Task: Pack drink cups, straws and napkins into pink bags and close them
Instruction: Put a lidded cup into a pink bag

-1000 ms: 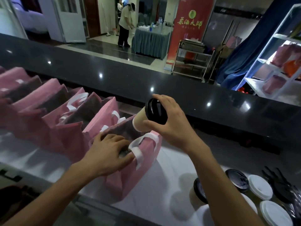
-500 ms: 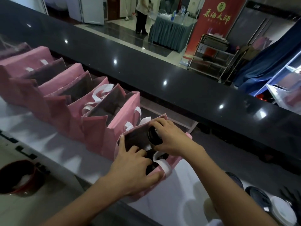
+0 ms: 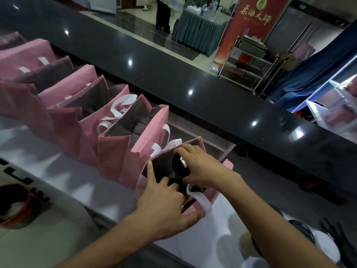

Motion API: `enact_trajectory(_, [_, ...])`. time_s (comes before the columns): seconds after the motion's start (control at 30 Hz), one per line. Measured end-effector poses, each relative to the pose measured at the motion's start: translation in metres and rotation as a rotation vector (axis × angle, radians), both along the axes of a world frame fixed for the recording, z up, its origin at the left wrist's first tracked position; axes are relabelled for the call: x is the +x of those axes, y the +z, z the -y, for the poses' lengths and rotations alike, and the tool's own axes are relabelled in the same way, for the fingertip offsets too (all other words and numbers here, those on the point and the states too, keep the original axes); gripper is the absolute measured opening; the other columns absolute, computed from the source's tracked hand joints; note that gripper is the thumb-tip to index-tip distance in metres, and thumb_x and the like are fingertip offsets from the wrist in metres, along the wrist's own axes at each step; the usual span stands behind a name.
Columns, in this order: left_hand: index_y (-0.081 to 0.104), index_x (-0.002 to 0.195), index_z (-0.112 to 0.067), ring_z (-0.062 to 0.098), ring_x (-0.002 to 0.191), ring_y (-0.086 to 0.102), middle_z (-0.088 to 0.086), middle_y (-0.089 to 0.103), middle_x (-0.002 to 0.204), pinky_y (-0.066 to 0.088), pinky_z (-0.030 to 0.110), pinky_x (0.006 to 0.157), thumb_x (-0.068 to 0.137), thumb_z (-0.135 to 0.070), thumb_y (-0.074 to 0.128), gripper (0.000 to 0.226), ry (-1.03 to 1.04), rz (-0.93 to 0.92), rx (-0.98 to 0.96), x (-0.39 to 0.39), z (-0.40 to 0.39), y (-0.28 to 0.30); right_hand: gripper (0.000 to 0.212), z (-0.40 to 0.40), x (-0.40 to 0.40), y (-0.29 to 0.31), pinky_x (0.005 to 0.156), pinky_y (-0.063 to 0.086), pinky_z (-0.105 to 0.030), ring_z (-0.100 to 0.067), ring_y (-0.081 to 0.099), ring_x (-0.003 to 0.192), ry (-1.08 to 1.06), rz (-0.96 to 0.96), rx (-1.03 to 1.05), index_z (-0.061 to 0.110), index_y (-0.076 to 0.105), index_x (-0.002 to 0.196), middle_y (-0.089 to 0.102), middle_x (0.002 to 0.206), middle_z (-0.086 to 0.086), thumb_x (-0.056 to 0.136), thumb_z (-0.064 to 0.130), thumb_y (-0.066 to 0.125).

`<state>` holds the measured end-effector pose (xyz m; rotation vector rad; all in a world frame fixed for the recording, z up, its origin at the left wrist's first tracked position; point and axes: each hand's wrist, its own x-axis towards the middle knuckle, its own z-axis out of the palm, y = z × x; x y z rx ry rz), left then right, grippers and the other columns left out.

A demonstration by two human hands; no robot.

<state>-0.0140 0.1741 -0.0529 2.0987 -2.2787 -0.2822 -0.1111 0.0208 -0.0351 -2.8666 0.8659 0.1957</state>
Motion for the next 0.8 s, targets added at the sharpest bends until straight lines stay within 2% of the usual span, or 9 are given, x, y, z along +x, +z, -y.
enact_trajectory(0.17, [0.072, 0.108, -0.033, 0.016, 0.113, 0.051, -0.010, 0.065, 0.100, -0.021, 0.071, 0.108, 0.086, -0.084, 0.010, 0.083, -0.003, -0.002, 0.018, 0.002, -0.002, -0.001, 0.076, 0.007, -0.016, -0.012, 0.098, 0.049, -0.035, -0.022, 0.045, 0.120, -0.044, -0.108, -0.071, 0.025, 0.034, 0.143, 0.044, 0.140, -0.001, 0.081, 0.035, 0.077])
enact_trajectory(0.27, [0.074, 0.105, -0.031, 0.015, 0.112, 0.051, -0.010, 0.065, 0.099, -0.022, 0.070, 0.108, 0.085, -0.085, 0.010, 0.086, -0.011, -0.002, 0.031, 0.001, -0.003, -0.001, 0.076, 0.007, -0.024, -0.023, 0.096, 0.050, -0.035, -0.022, 0.048, 0.115, -0.066, -0.136, -0.040, 0.024, 0.033, 0.143, 0.047, 0.135, -0.002, 0.082, 0.034, 0.077])
enact_trajectory(0.47, [0.074, 0.107, -0.030, 0.015, 0.112, 0.051, -0.009, 0.065, 0.099, -0.022, 0.070, 0.108, 0.085, -0.084, 0.011, 0.086, -0.008, -0.012, 0.043, -0.001, -0.007, 0.001, 0.076, 0.001, -0.027, -0.041, 0.083, 0.050, -0.028, -0.021, 0.052, 0.104, -0.029, -0.167, -0.045, 0.022, 0.029, 0.142, 0.051, 0.126, -0.005, 0.082, 0.022, 0.076])
enact_trajectory(0.8, [0.073, 0.108, -0.029, 0.015, 0.110, 0.052, -0.009, 0.064, 0.096, -0.022, 0.070, 0.108, 0.084, -0.085, 0.008, 0.089, -0.019, 0.012, 0.046, -0.001, -0.008, 0.001, 0.082, 0.000, -0.040, -0.047, 0.085, 0.051, -0.028, -0.020, 0.056, 0.103, -0.040, -0.189, -0.023, 0.021, 0.025, 0.146, 0.054, 0.127, -0.006, 0.083, 0.025, 0.077])
